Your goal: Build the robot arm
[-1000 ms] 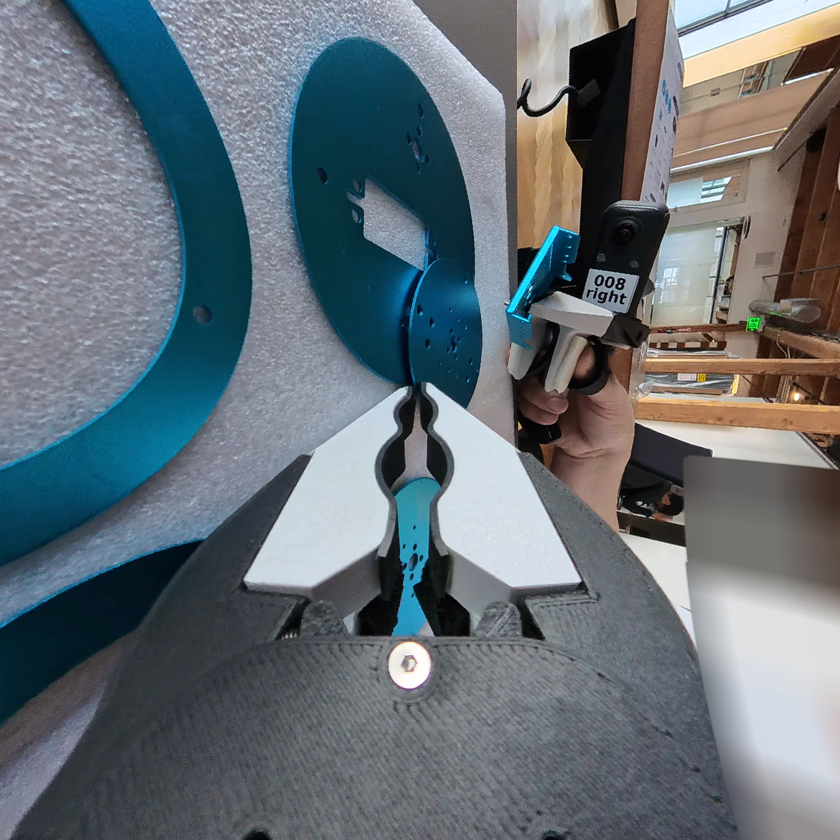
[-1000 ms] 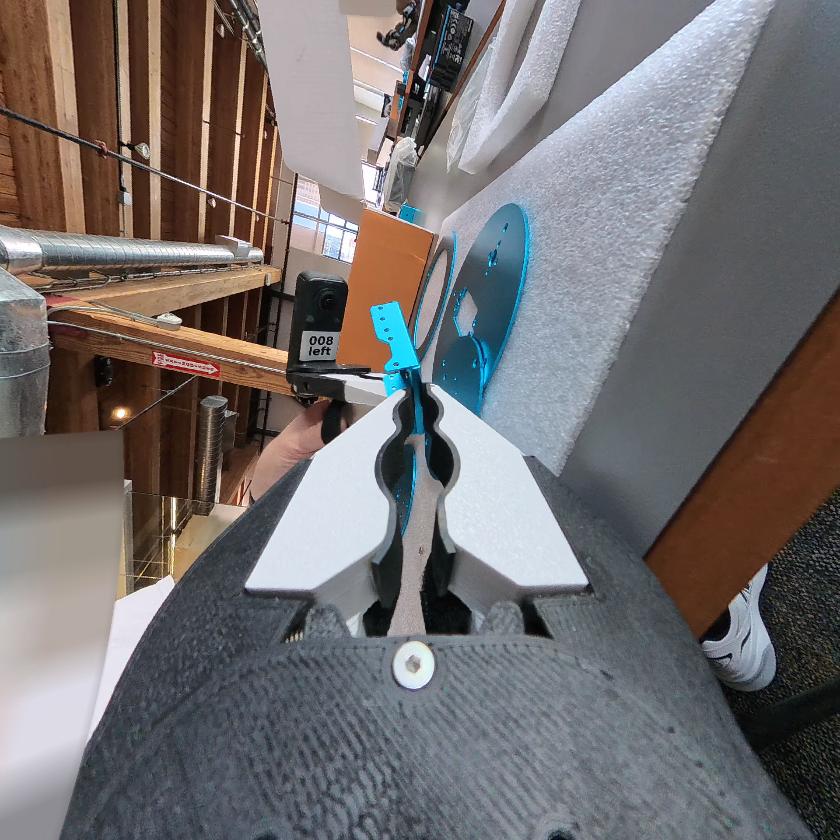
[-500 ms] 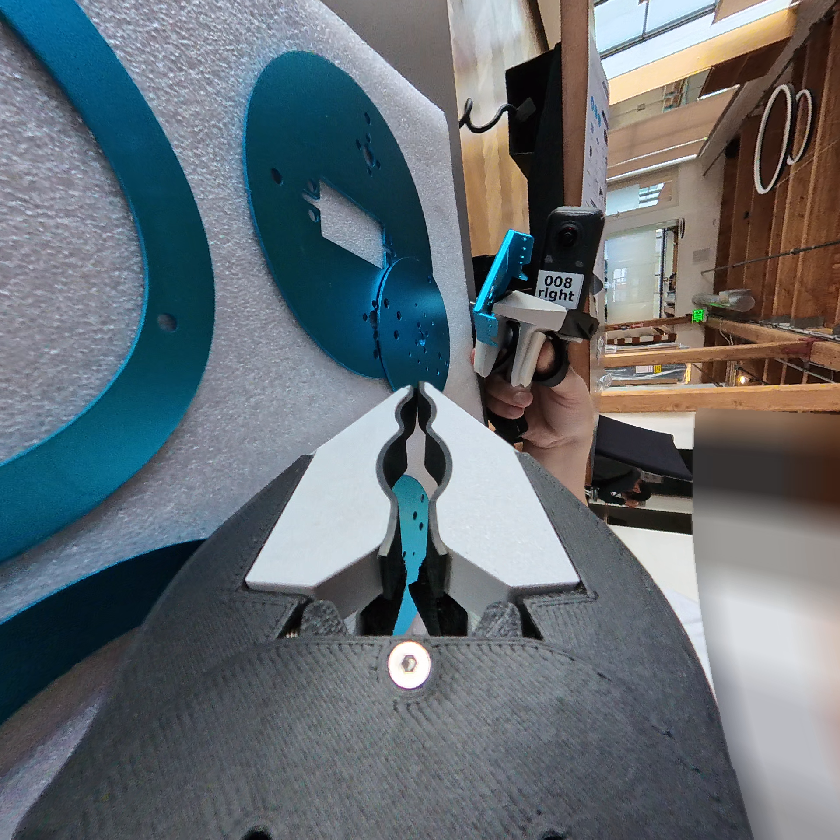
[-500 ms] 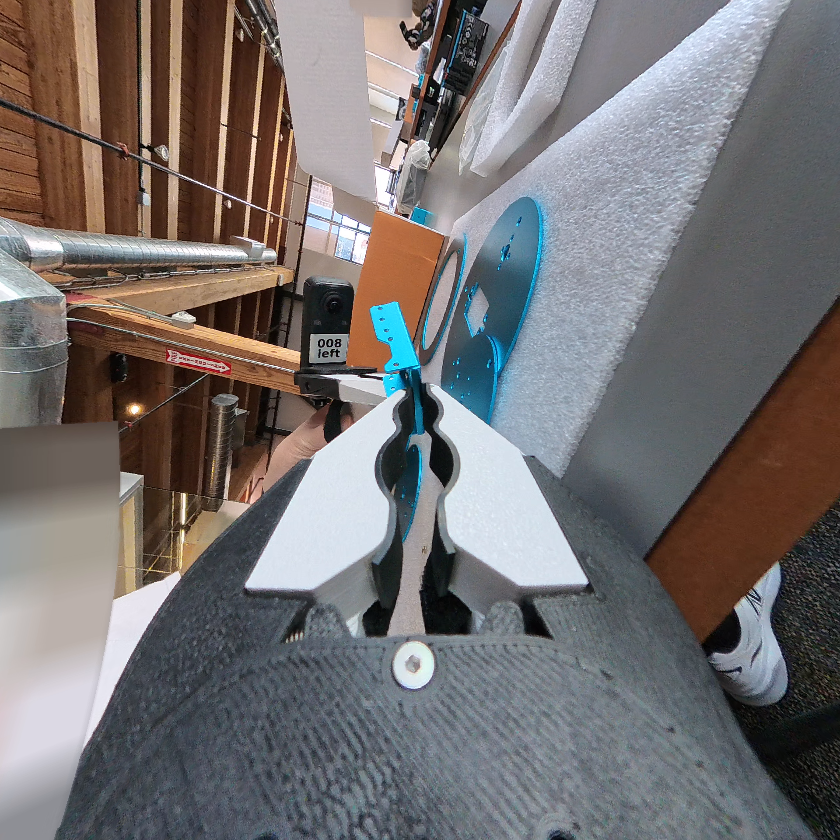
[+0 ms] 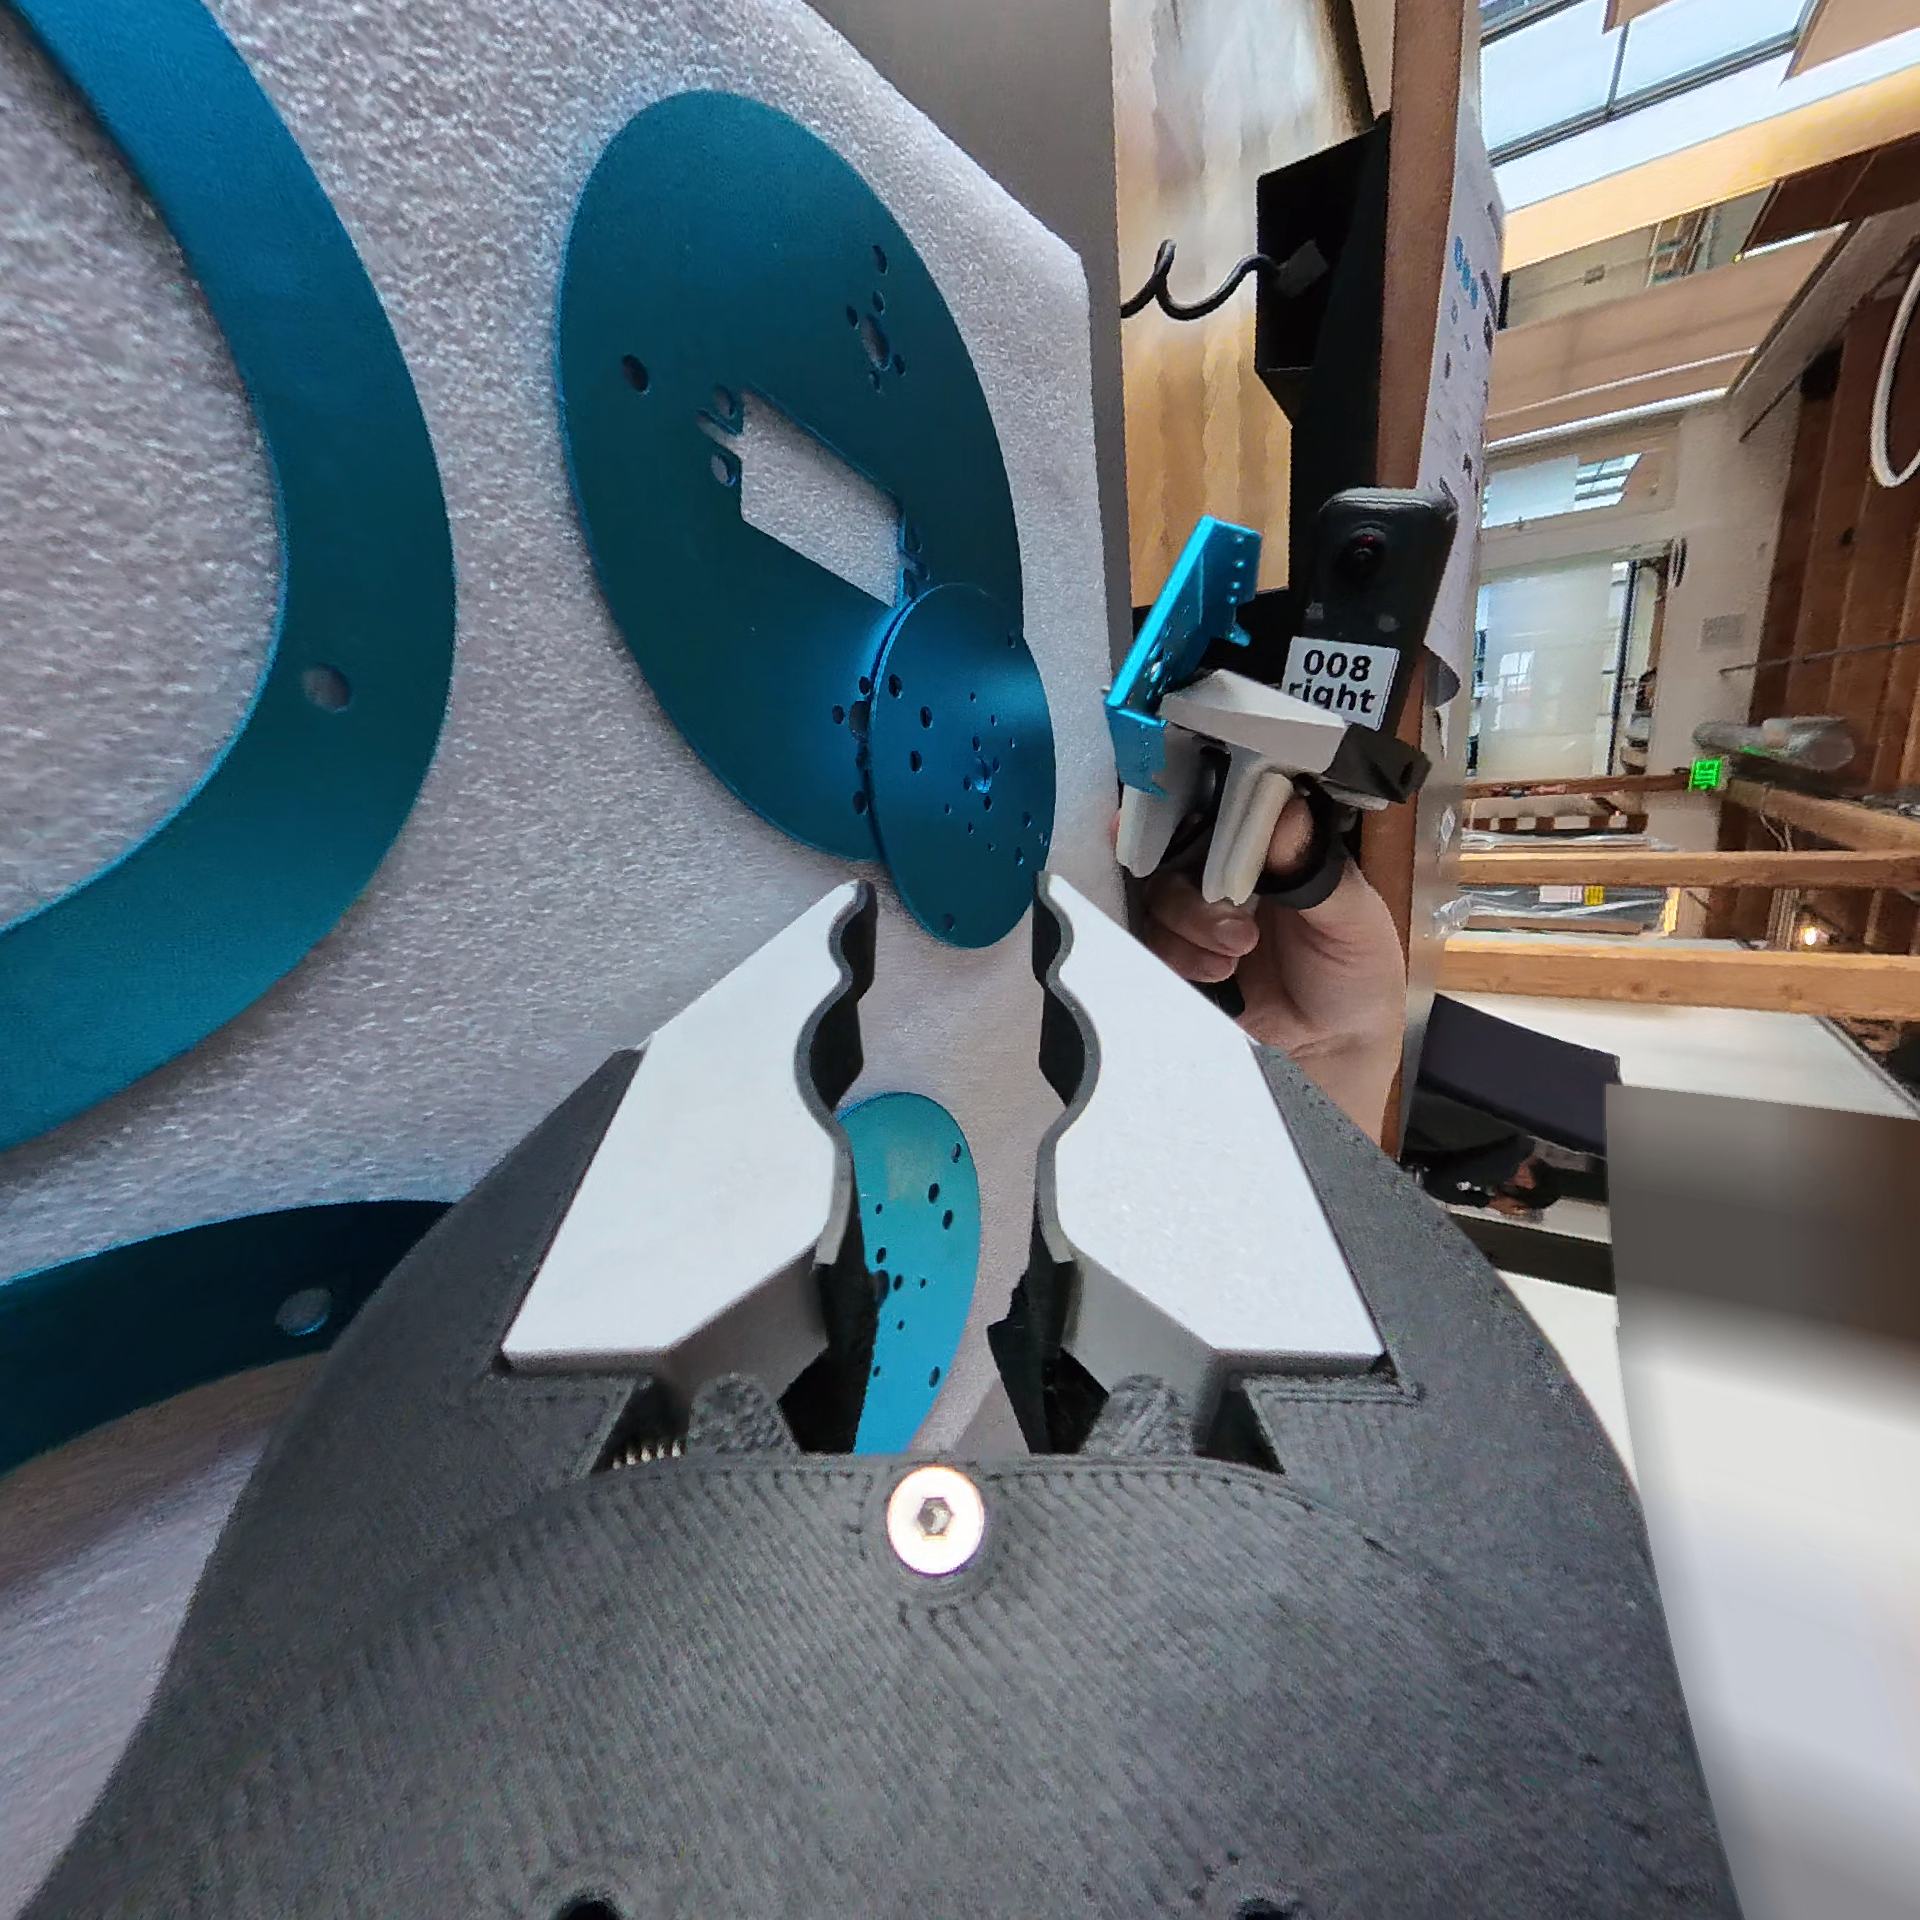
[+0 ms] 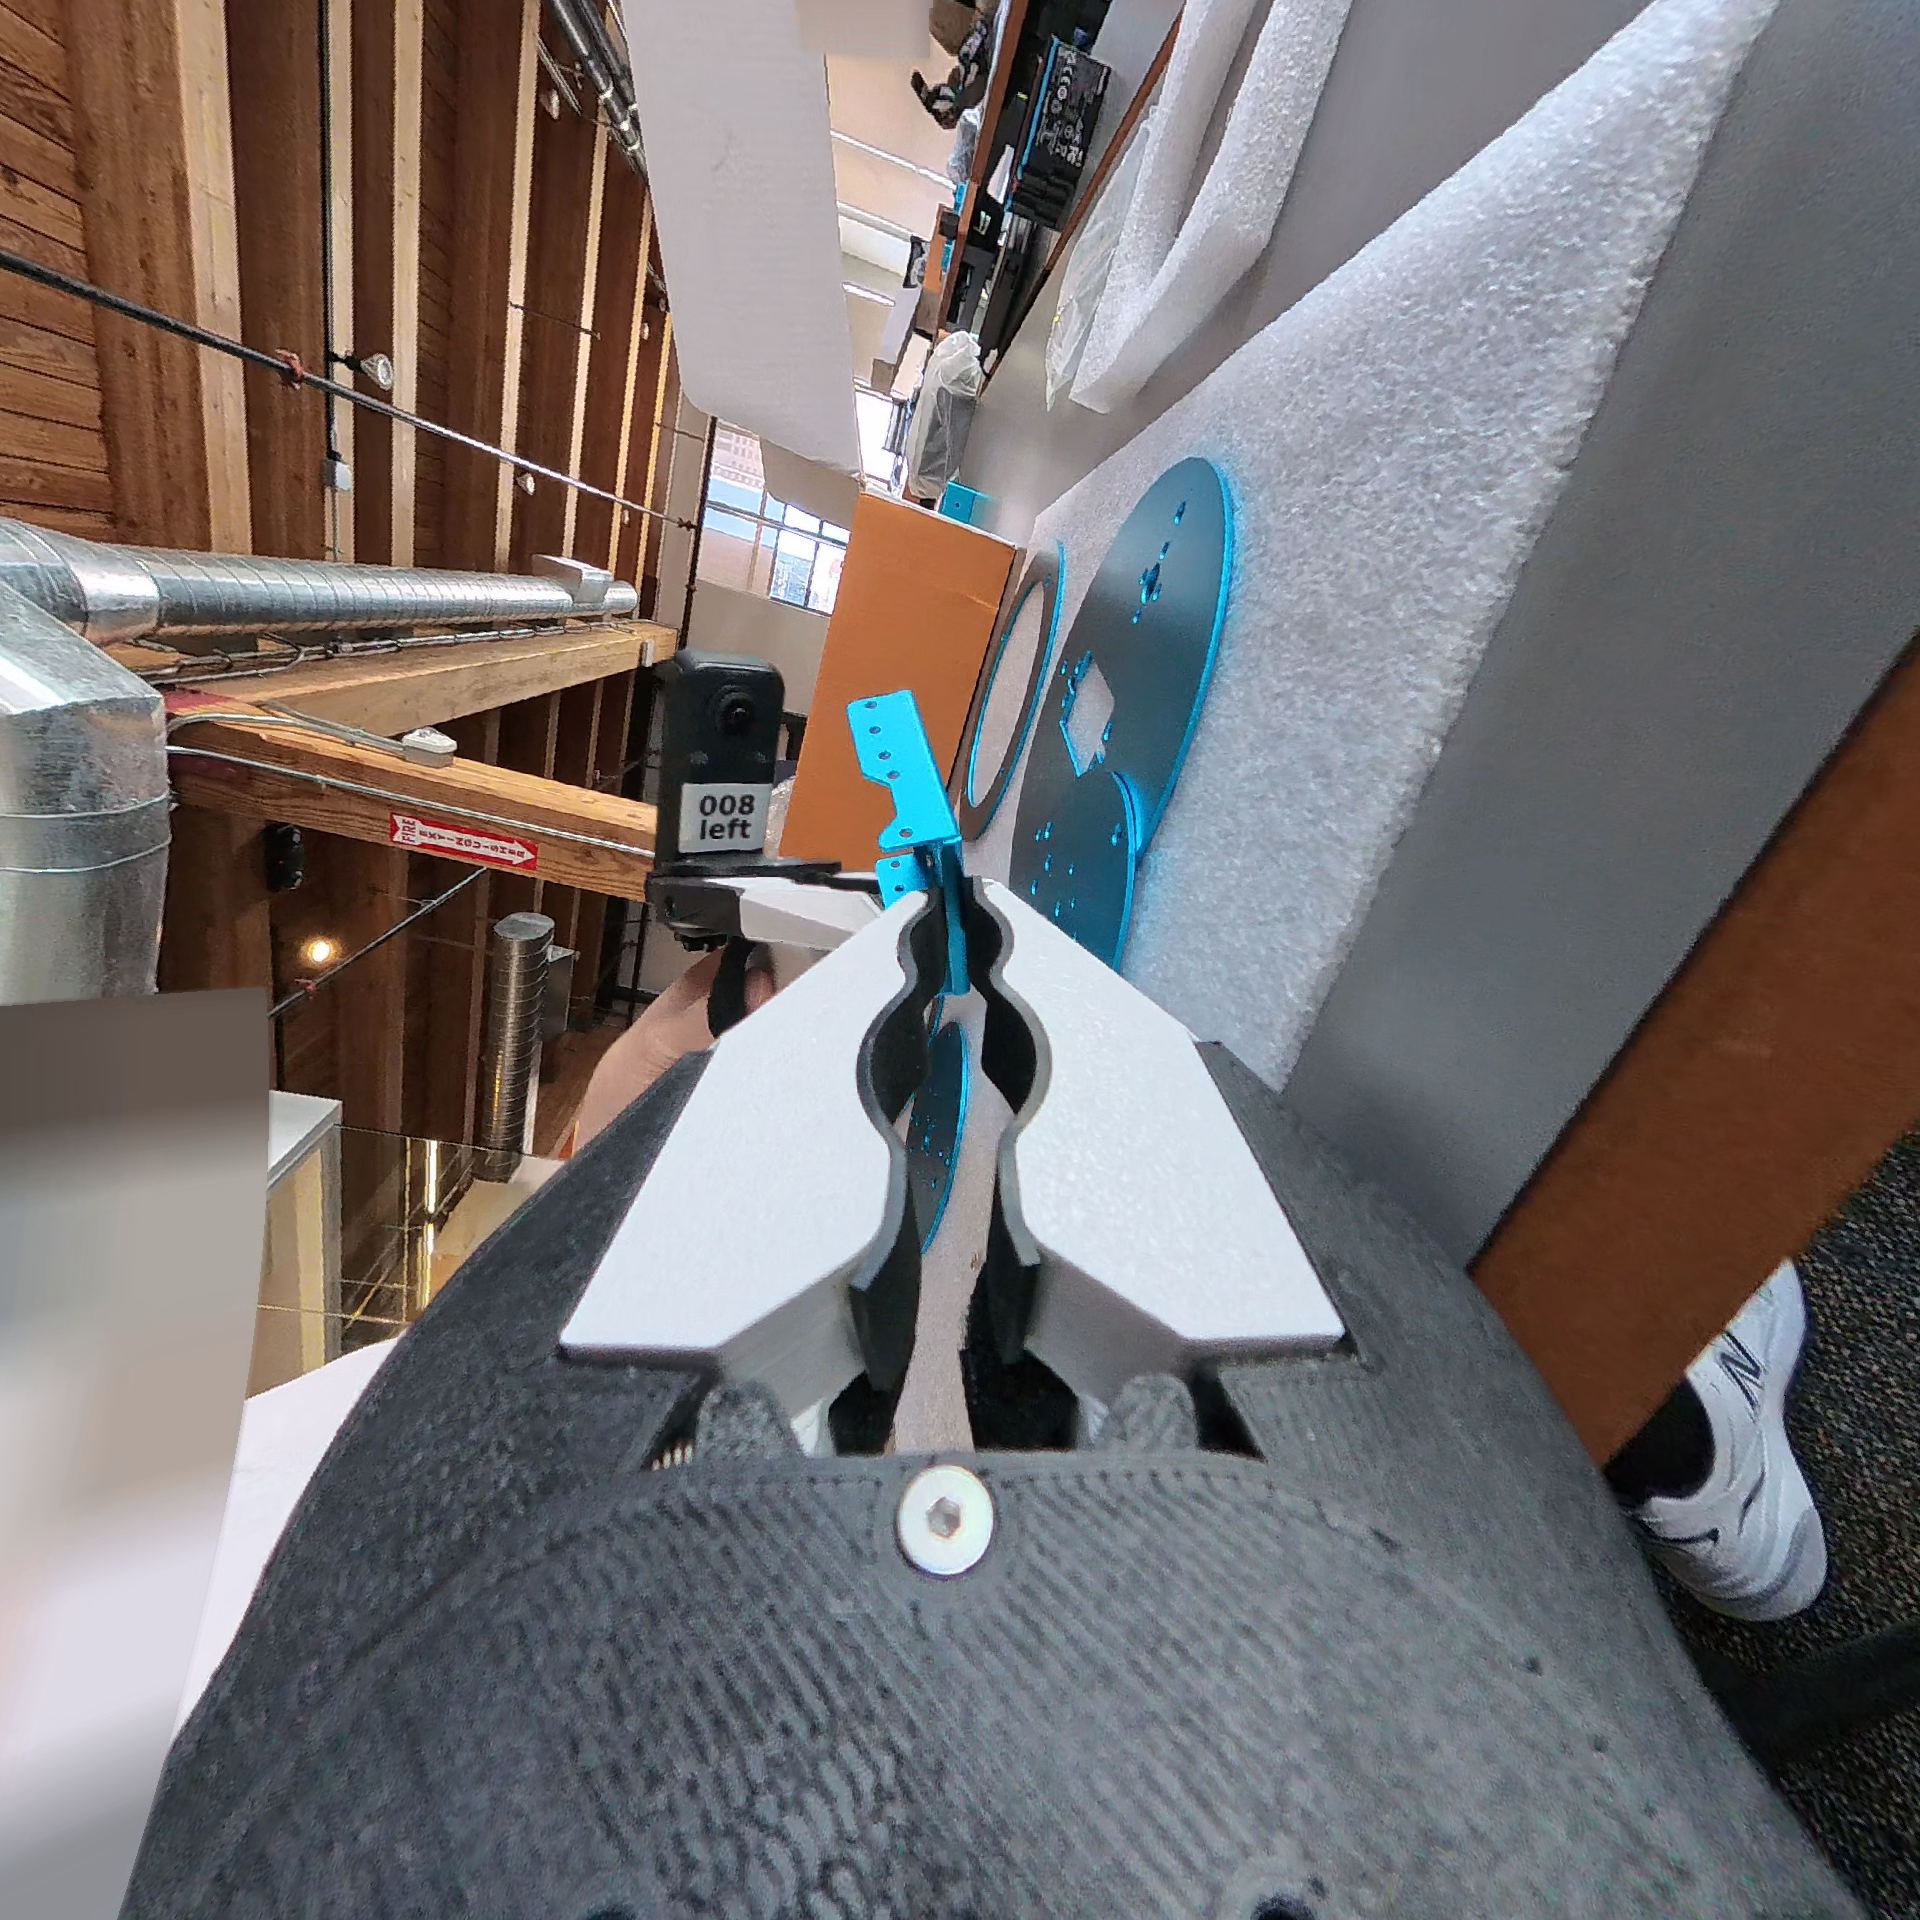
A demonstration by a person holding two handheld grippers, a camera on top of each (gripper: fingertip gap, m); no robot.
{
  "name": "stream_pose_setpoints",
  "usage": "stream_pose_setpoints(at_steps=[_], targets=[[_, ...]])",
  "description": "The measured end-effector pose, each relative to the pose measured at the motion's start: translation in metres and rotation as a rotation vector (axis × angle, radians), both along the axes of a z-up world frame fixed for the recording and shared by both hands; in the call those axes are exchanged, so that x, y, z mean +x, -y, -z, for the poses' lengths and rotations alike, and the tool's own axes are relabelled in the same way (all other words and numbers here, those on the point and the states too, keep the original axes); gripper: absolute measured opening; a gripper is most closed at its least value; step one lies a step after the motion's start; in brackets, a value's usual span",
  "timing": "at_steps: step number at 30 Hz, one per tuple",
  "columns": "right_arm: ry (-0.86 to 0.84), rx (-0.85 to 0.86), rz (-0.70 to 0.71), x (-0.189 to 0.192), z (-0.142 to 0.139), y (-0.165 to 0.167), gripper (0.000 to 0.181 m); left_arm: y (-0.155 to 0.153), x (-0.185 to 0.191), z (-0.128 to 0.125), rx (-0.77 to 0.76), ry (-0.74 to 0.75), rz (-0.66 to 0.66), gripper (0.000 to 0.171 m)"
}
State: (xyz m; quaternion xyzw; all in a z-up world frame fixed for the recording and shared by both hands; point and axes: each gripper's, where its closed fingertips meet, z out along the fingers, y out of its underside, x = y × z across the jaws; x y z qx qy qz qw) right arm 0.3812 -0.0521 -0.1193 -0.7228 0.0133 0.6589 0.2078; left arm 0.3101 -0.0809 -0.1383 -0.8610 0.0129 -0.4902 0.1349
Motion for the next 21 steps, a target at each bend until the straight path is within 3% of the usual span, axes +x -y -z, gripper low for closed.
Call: stream_pose_setpoints(at_steps=[14,21], targets=[[0.009,0.003,-0.003,-0.001,0.001,0.000,0.002,0.001,0.009,0.008,0.030,-0.069,0.034,0.015],[0.005,0.008,-0.006,-0.001,0.001,0.000,0.001,0.000,0.010,0.014,0.038,-0.100,0.060,0.000]])
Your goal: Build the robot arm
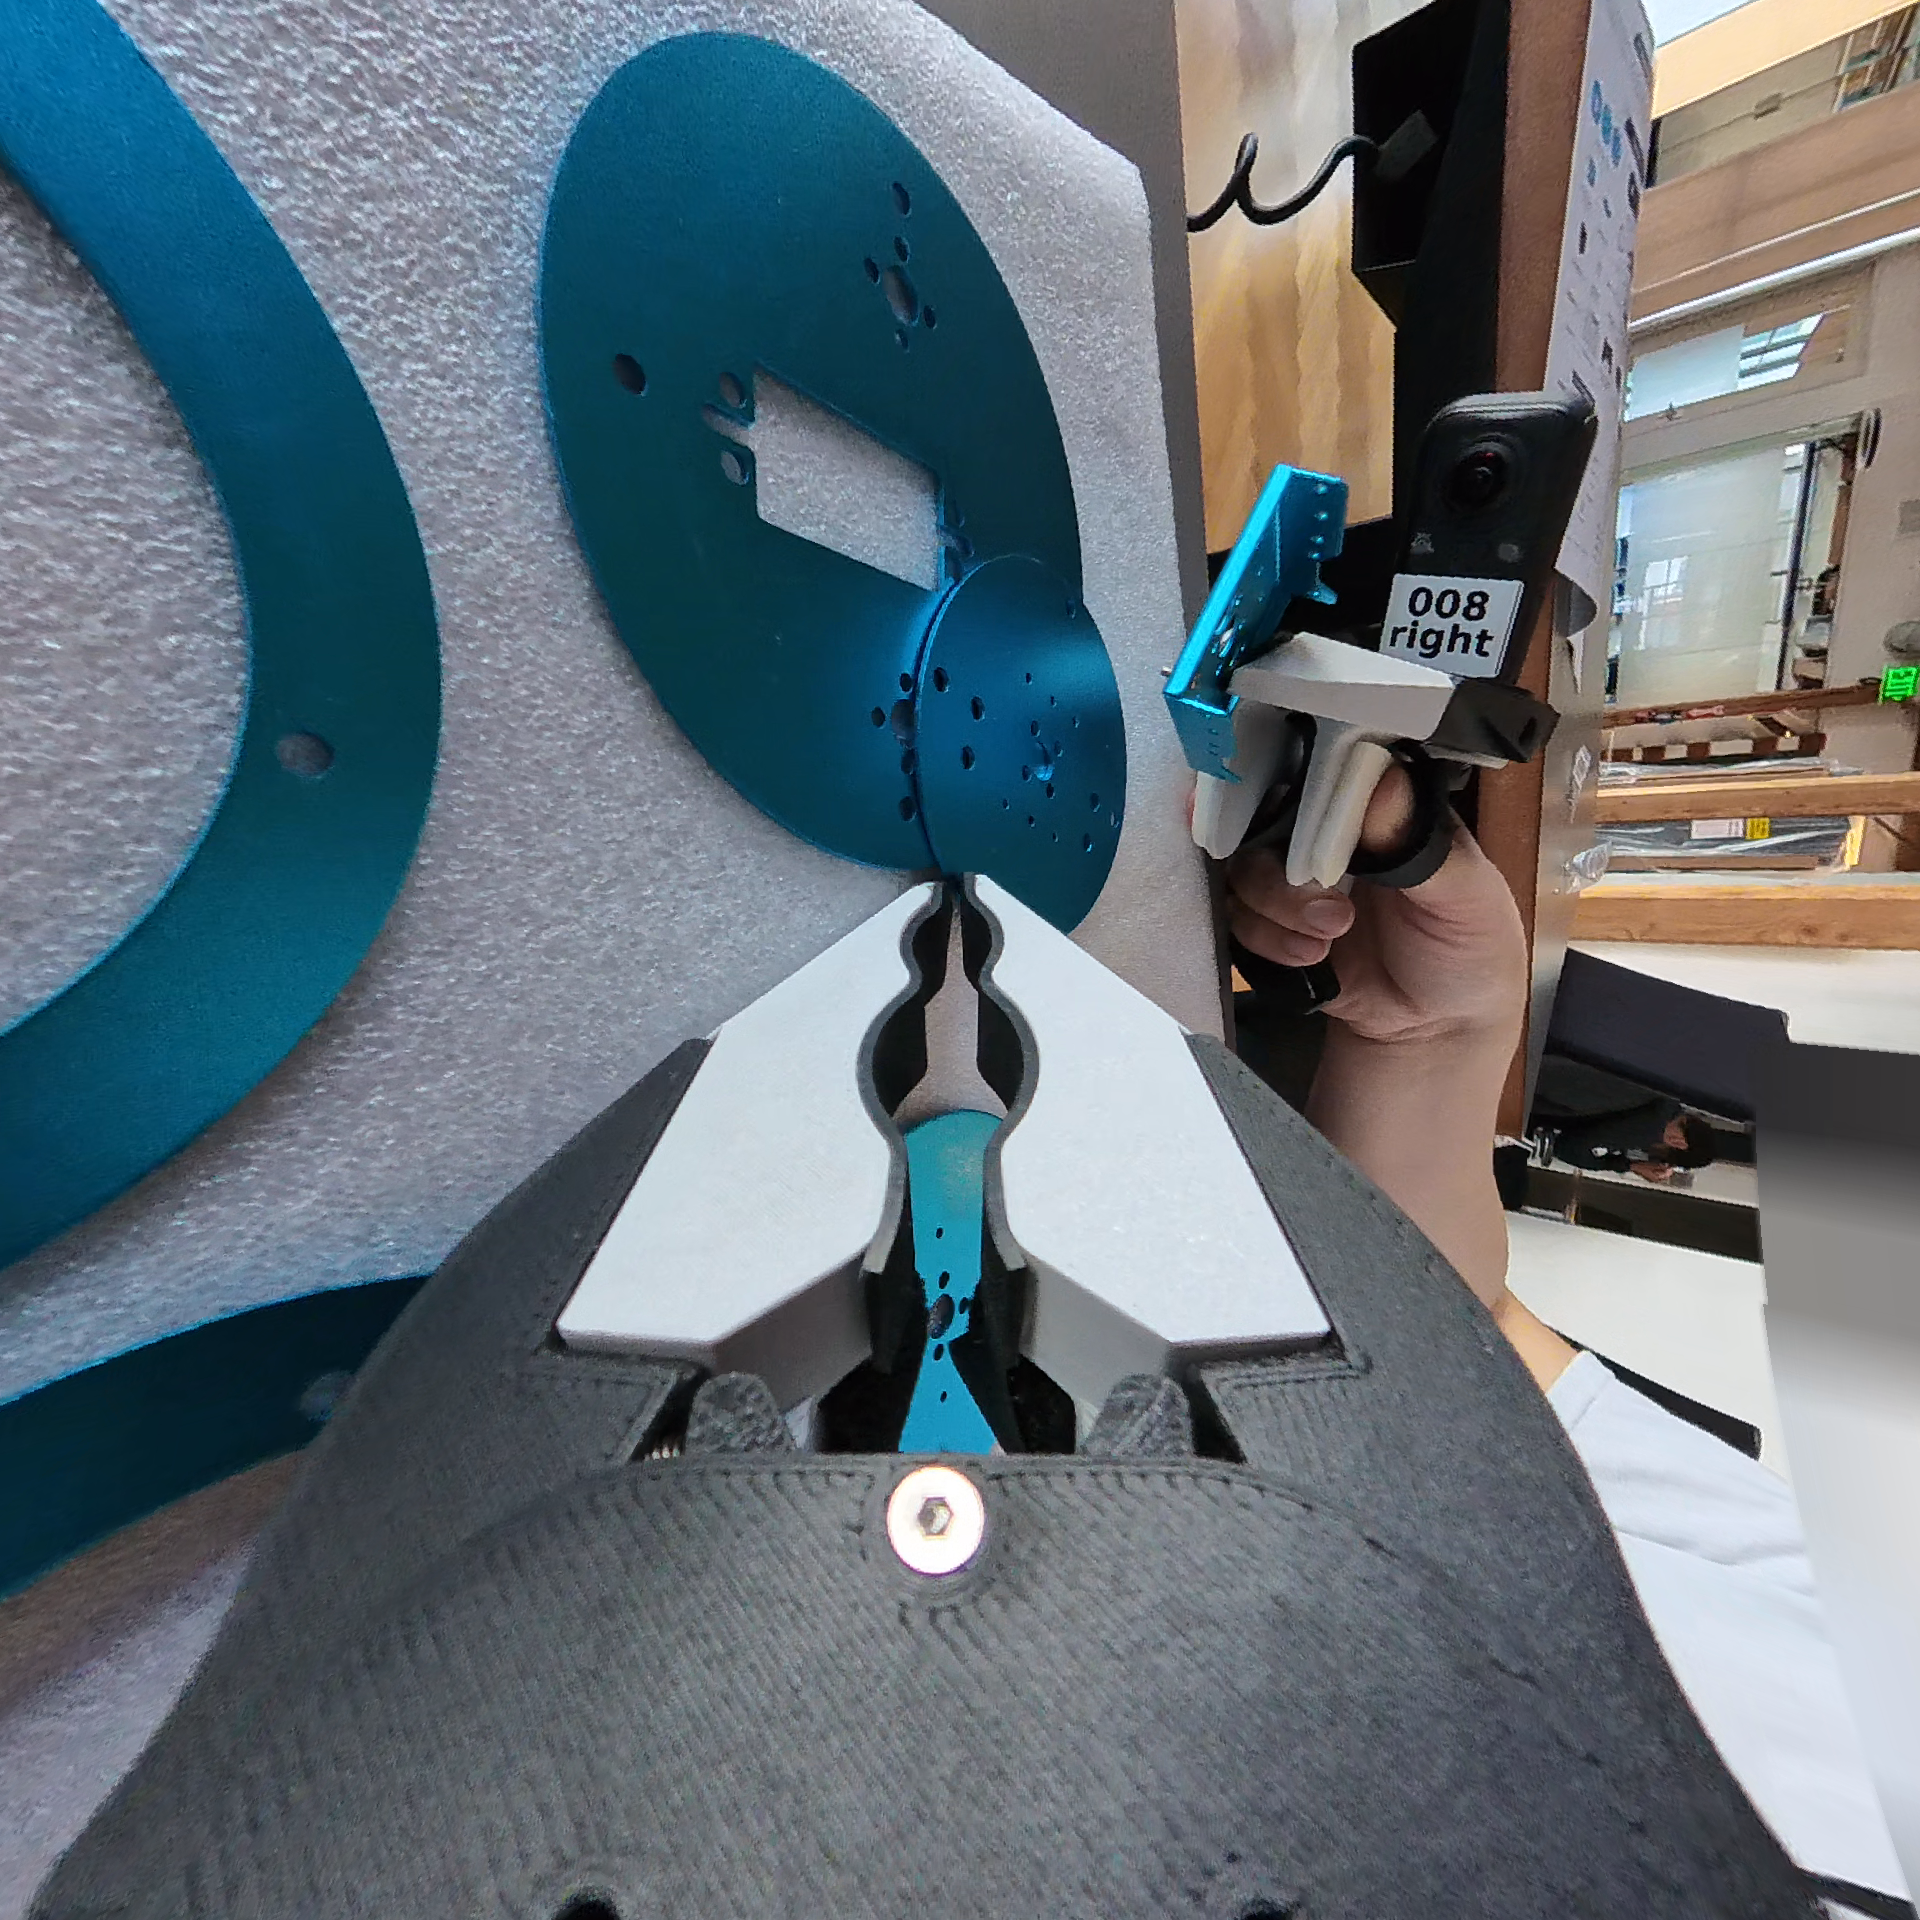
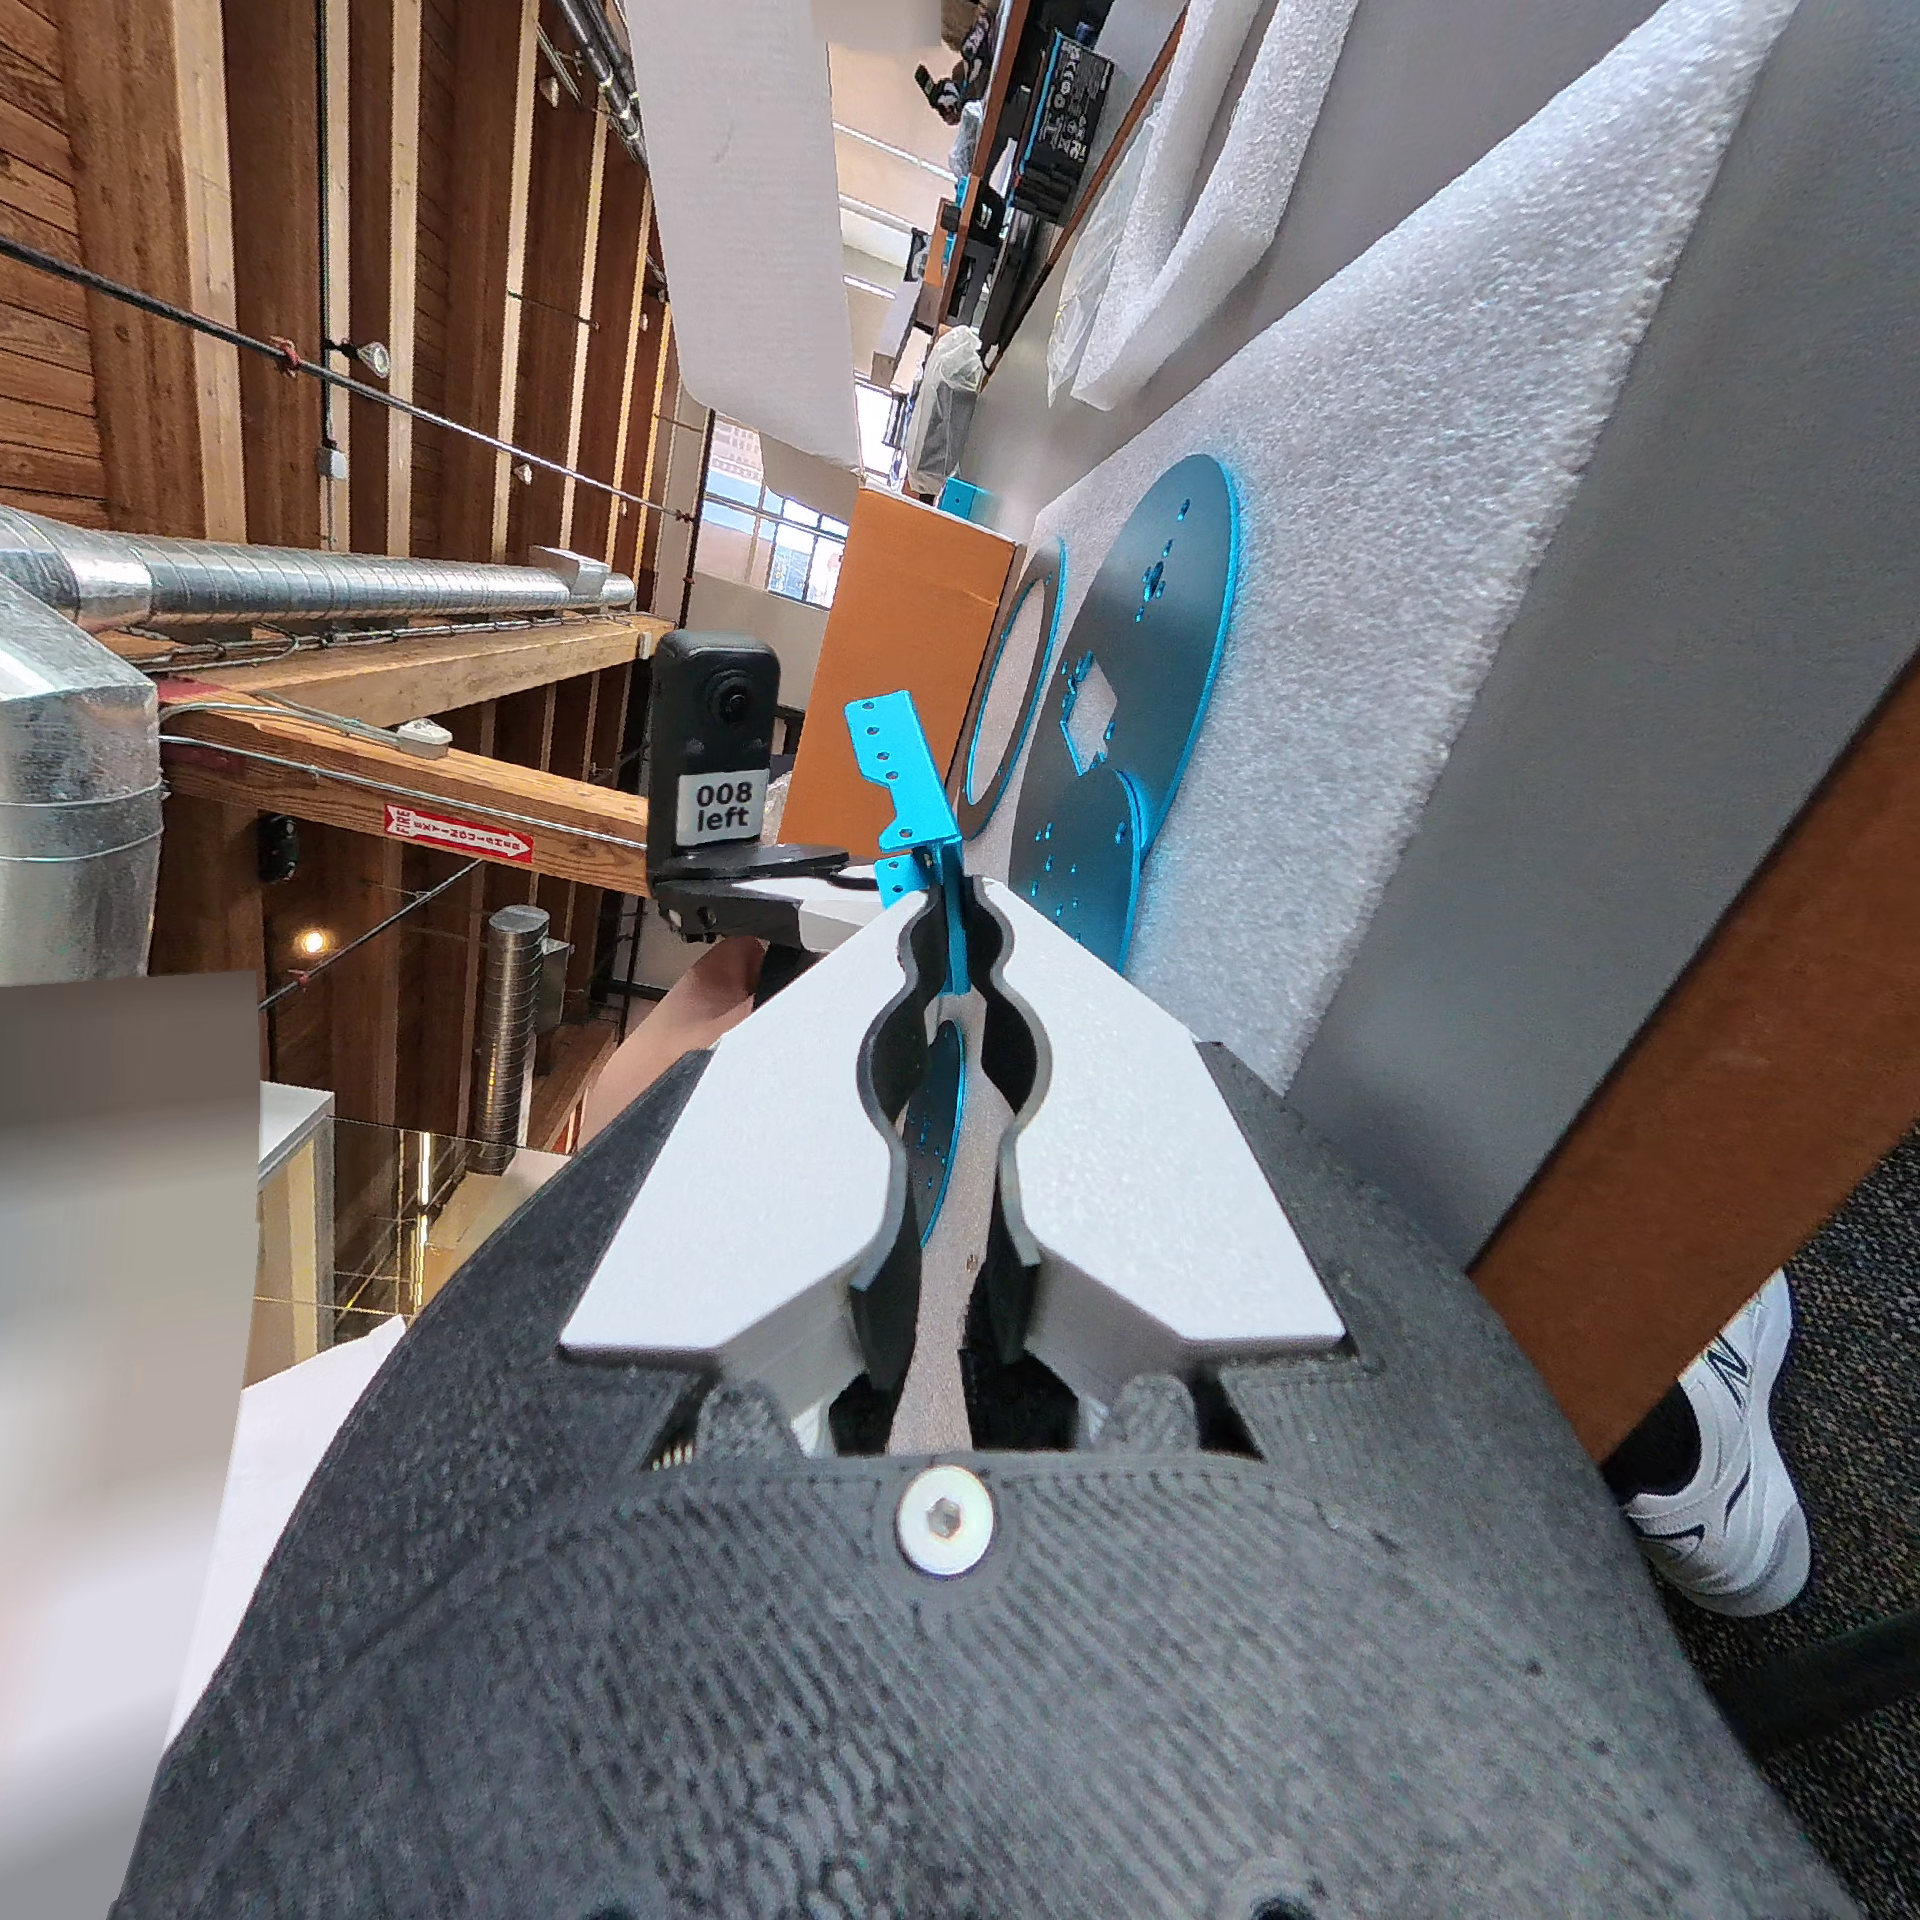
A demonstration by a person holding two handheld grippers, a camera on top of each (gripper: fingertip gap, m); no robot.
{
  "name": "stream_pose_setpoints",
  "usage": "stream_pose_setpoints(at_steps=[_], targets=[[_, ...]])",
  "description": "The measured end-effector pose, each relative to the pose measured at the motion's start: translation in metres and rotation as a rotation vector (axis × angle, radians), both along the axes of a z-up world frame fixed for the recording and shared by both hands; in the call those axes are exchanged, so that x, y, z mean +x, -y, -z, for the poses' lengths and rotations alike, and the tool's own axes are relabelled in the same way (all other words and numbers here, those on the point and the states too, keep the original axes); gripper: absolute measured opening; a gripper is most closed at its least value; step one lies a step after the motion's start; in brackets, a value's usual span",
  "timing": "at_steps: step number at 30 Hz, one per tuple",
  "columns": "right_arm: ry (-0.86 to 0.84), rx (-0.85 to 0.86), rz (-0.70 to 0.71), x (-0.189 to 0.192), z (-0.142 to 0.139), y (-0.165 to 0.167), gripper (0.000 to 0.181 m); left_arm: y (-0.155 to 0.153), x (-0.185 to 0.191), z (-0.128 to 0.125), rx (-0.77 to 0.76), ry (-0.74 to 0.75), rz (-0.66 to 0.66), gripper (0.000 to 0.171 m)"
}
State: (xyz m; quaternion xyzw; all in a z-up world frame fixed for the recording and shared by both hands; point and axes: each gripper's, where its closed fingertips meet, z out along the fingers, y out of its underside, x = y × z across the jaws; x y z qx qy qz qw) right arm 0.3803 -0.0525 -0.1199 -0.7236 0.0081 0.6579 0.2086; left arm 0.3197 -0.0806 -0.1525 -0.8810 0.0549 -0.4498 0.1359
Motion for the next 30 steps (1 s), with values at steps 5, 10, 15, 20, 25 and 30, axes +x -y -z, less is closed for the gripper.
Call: stream_pose_setpoints(at_steps=[5,10,15,20,25,30], targets=[[-0.007,0.003,0.001,0.000,-0.001,0.000,0.001,0.000,0.003,0.000,0.006,0.008,0.014,0.000],[-0.020,0.006,0.003,0.000,-0.002,0.000,0.001,-0.001,0.006,-0.002,-0.020,0.074,-0.002,0.000],[-0.030,0.010,0.006,0.001,-0.003,0.000,0.001,0.000,0.008,-0.012,-0.037,0.165,-0.018,0.000],[-0.048,0.011,0.015,0.002,-0.004,0.000,0.001,0.004,0.001,-0.016,-0.019,0.147,0.012,0.000],[-0.062,-0.002,0.023,0.004,-0.005,-0.001,0.001,0.011,0.002,-0.021,0.193,-0.013,0.119,0.038],[-0.055,0.002,0.059,0.014,-0.011,-0.001,0.001,-0.002,0.016,-0.029,0.746,-0.374,0.320,0.083]])
